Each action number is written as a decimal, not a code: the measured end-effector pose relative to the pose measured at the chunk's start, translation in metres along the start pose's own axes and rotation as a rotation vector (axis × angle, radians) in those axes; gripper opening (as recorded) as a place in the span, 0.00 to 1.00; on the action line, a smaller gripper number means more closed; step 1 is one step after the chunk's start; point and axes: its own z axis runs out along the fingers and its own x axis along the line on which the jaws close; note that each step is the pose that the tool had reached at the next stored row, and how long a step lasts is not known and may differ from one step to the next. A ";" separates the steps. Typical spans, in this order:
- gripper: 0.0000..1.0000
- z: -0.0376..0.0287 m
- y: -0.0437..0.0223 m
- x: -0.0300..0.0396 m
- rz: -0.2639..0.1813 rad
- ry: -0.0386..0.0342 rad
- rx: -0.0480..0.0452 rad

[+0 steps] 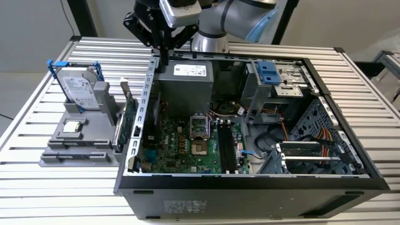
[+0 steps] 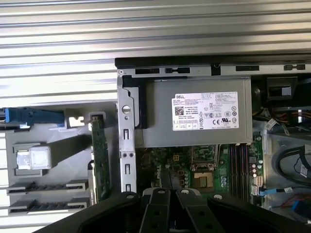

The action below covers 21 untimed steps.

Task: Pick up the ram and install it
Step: 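Reach for the ram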

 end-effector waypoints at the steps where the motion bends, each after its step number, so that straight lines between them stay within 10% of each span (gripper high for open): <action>1: 0.00 0.0000 -0.0001 0.0014 0.000 0.0000 0.0000; 21: 0.00 -0.0007 -0.0021 0.0295 0.000 0.0002 0.0000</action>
